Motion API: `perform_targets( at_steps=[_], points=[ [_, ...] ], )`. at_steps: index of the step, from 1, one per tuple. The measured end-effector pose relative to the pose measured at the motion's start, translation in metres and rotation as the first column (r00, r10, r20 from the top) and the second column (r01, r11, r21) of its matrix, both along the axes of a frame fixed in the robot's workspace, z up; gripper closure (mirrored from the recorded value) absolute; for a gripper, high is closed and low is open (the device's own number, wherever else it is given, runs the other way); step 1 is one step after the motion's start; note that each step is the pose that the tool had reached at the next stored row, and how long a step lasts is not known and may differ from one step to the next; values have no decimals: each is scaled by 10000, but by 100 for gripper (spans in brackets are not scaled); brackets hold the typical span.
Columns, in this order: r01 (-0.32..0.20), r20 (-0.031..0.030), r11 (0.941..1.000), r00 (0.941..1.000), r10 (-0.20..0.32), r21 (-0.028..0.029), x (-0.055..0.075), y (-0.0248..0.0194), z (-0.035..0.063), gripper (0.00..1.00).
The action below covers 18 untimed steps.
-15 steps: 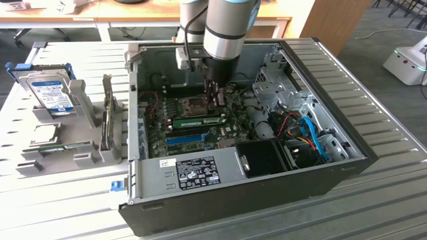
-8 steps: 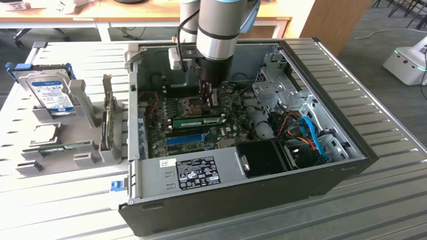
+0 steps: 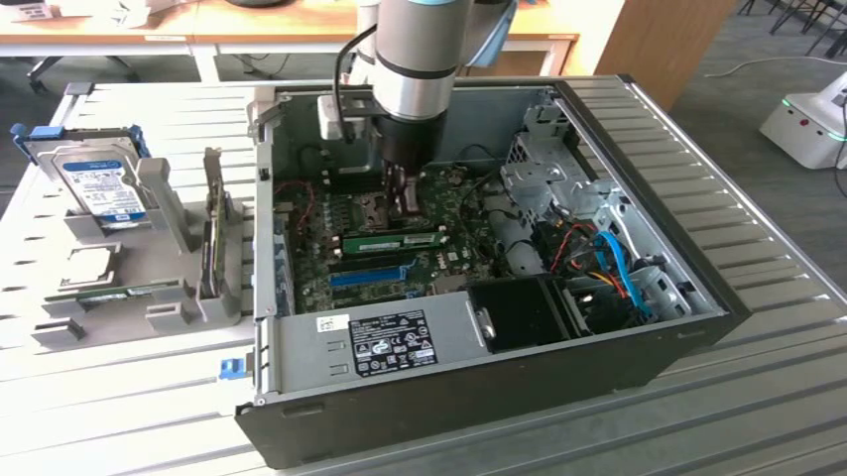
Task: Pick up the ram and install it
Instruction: 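Press down the ram until it locks into place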
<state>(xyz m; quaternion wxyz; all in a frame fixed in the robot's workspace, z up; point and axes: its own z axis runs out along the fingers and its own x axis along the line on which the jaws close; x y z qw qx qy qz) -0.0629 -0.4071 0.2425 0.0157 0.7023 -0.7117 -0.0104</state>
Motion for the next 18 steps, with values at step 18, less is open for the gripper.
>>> perform_targets(
  at_steps=[18],
  points=[
    [0,-1,10000,10000,0,-1,-230,-1,-2,90]
  ],
)
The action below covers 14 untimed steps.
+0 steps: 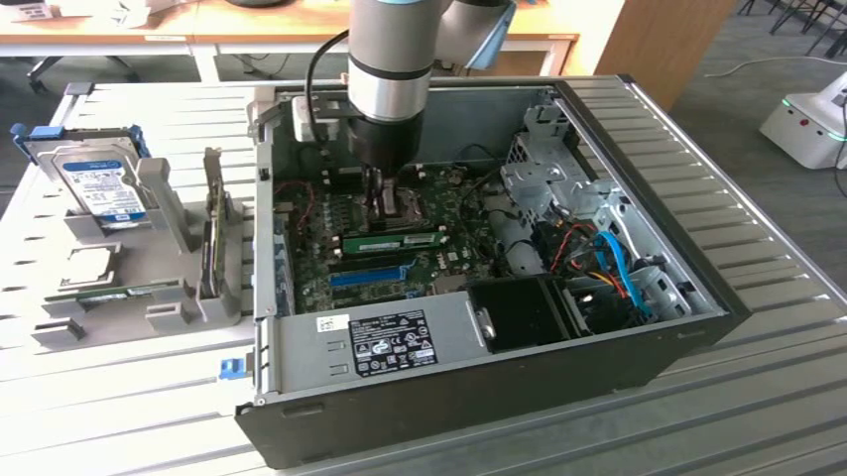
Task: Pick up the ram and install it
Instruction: 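Press down the ram until it locks into place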
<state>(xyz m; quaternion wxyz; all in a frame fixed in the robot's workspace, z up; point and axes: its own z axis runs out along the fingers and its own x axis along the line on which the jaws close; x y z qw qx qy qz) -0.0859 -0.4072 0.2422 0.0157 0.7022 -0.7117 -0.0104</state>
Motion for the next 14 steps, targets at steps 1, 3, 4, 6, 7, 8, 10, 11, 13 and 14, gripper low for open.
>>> perform_targets(
  at_steps=[1,3,4,6,7,8,10,11,13,14],
  points=[
    [0,1,10000,10000,0,0,-9,1,0,90],
    [0,1,10000,10000,0,1,-18,1,0,90],
    [0,1,10000,10000,0,0,-18,1,0,90],
    [0,1,10000,10000,0,0,-18,1,0,90],
    [0,1,10000,10000,0,0,-18,1,0,90],
    [0,1,10000,10000,0,0,-18,1,0,90],
    [0,1,10000,10000,0,0,-18,1,0,90],
    [0,1,10000,10000,0,1,-18,1,0,90],
    [0,0,10000,10000,0,0,-18,1,-1,90],
    [0,1,10000,10000,0,1,-18,0,-5,90]
  ],
)
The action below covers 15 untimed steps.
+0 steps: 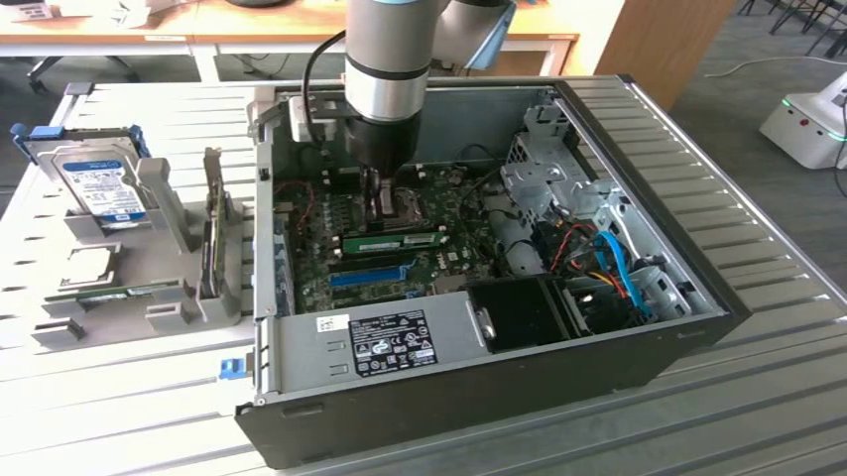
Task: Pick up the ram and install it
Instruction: 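Press down the ram until it locks into place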
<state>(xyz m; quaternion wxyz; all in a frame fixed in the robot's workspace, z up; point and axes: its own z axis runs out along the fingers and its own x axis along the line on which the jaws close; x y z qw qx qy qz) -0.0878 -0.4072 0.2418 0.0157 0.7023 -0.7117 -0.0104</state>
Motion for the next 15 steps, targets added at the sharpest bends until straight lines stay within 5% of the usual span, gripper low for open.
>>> perform_targets(
  at_steps=[15],
  points=[
    [0,0,10000,10000,0,-1,0,0,-72,90]
  ],
)
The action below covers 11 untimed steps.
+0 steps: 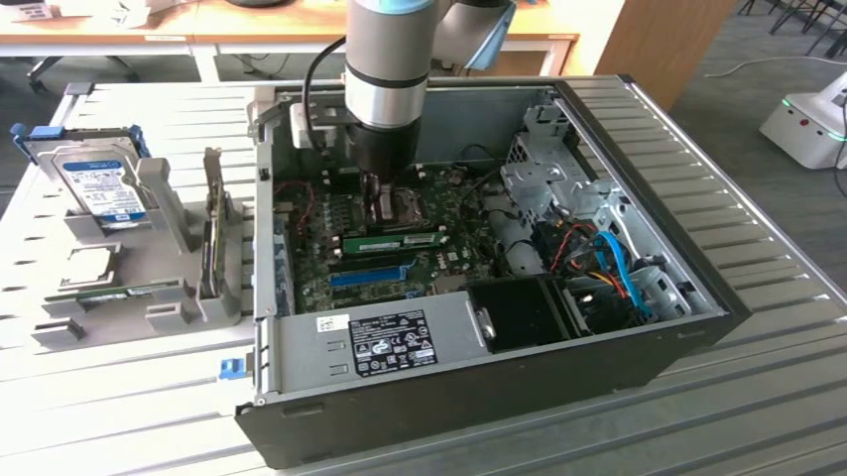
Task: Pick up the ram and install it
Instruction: 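Press down the ram until it locks into place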
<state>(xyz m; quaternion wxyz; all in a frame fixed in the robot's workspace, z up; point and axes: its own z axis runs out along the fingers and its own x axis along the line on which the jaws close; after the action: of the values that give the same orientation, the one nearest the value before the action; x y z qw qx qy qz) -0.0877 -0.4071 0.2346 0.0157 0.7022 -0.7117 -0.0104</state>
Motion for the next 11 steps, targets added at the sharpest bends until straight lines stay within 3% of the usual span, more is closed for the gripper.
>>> perform_targets(
  at_steps=[11],
  points=[
    [0,0,10000,10000,0,0,0,0,-36,90]
  ],
)
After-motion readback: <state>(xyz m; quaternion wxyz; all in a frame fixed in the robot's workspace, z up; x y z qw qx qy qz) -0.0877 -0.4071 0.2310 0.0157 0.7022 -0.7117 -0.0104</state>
